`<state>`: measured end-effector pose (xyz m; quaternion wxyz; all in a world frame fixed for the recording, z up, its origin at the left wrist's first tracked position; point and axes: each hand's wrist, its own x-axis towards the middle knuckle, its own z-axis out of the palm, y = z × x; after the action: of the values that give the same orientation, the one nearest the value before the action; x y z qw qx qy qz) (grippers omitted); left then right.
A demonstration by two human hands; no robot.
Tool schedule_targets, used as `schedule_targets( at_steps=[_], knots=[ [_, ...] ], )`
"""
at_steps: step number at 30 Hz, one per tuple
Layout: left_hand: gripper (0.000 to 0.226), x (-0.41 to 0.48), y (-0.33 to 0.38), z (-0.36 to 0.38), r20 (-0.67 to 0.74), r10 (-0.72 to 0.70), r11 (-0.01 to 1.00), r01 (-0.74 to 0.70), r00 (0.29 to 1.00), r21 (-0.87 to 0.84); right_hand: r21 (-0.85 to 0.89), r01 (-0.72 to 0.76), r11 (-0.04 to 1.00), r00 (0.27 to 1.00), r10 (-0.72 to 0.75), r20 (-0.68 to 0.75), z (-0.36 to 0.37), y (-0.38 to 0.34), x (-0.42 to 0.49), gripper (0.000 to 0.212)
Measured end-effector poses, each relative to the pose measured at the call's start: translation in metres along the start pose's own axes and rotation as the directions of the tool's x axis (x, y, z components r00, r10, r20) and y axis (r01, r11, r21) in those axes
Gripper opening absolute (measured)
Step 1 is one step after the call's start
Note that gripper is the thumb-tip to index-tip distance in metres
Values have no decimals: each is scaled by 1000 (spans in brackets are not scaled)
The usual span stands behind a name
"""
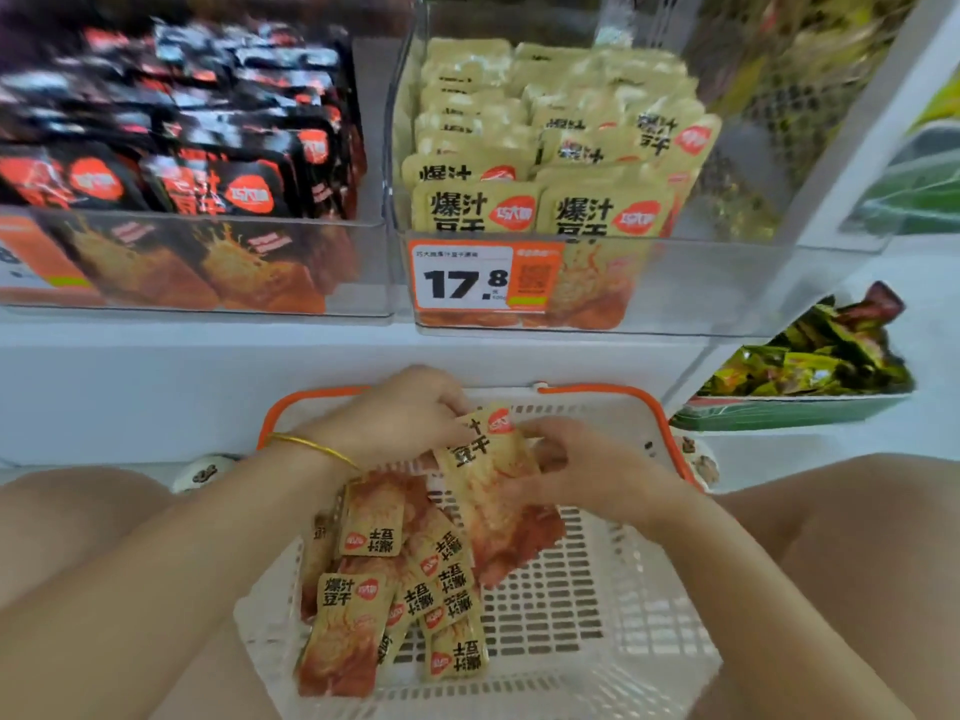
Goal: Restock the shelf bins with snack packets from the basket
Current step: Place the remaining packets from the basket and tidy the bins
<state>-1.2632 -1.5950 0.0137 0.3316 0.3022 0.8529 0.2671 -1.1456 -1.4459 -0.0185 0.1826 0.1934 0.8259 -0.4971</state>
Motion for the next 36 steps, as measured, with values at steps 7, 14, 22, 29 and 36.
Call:
schedule_targets(
  at_steps=[7,14,22,29,36],
  knots=[
    [16,-25,118,-40,-170,285,947,-304,943,-101,263,291,920,946,-236,-220,-90,-37,-82,18],
    [44,24,150,-79,-448,551,796,-281,704,536,-150,264,953,525,-272,-806,-193,-92,-72,20],
    [56,62,142,-72,-250,354,747,-112,902,655,101,-97,990,778,139,-613,-217,-77,61,37],
    [54,61,140,-69,-279,380,740,-110,882,663,178,17,984,743,107,-661,-223,-63,90,35],
    [55,65,137,-71,-278,392,745,-126,877,655,89,-54,995,774,98,-626,-219,-64,88,71]
  ],
)
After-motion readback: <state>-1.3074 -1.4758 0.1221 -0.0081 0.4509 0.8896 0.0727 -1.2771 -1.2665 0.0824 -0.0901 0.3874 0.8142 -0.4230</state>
